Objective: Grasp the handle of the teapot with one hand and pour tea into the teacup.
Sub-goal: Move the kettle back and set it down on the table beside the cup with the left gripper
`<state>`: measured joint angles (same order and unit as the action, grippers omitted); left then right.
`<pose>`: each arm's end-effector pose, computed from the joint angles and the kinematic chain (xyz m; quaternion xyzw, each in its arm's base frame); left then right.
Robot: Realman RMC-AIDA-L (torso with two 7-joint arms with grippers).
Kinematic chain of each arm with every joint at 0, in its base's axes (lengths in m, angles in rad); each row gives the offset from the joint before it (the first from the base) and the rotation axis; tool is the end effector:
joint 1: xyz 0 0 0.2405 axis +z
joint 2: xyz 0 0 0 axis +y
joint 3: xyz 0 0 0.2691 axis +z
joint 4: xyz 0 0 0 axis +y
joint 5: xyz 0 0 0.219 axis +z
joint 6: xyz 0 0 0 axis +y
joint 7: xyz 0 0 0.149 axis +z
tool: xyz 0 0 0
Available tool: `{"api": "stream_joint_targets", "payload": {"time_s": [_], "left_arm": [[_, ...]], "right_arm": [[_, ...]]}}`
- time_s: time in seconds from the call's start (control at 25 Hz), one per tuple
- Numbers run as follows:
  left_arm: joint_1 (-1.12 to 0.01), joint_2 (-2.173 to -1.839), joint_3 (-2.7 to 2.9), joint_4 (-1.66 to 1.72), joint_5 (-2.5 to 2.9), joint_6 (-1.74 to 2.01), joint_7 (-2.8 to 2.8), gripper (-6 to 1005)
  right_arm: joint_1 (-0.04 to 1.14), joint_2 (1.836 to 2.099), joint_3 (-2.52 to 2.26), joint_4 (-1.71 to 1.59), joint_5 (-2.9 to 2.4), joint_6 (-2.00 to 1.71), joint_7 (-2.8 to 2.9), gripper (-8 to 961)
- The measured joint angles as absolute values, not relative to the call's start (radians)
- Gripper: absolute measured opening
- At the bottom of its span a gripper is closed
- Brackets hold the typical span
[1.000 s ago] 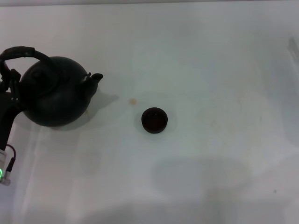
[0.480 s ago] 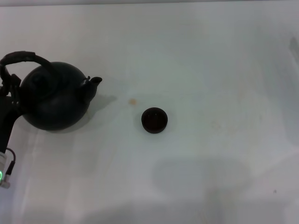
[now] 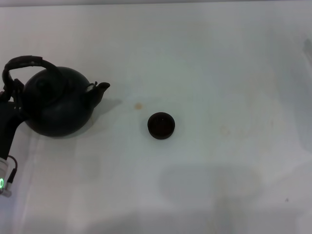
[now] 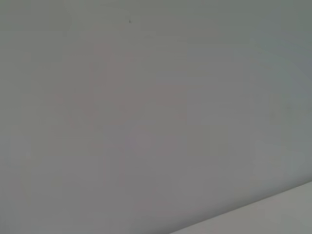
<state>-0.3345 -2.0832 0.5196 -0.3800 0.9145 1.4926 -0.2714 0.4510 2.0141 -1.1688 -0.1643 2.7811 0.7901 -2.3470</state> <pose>-0.3646 0.2342 -0.0649 -0.6343 -0.3728 -0.3624 0.5722 0.4081 0.3679 0.0172 -0.6154 0.4635 0.3004 0.5624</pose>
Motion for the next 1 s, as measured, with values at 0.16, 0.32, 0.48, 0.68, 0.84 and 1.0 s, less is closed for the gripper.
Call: {"api": "stream_joint_targets", "payload": {"time_s": [0.16,0.32,0.48,0.68,0.84,1.0], "left_arm": [[-0.336,-2.083,0.52,-0.38,0.919,1.487,-0.272,131],[-0.337,-2.083,0.521,-0.38,0.922,1.487,-0.272,135],[-0.337,-2.083,0.526,-0.38,0.93,1.491,-0.272,136],[-0.328,-2.084,0.521,-0.358,0.974,1.501,-0.272,137],[-0.327,-2.085,0.516,-0.357,0.959,1.5,-0.272,160],[-0.327,-2.086,0.515,-0.358,0.954,1.503,-0.271,247]], "right_arm": [[0.45,2.013,-1.169,-0.164,2.781,0.79,-2.347,824],[0.449,2.012,-1.169,-0.164,2.781,0.789,-2.347,824],[0.449,2.013,-1.169,-0.163,2.781,0.789,-2.347,824],[0.449,2.013,-1.169,-0.162,2.781,0.788,-2.347,824],[0.448,2.013,-1.169,-0.161,2.781,0.788,-2.347,824],[0.448,2.013,-1.169,-0.161,2.781,0.788,-2.347,824]]}}
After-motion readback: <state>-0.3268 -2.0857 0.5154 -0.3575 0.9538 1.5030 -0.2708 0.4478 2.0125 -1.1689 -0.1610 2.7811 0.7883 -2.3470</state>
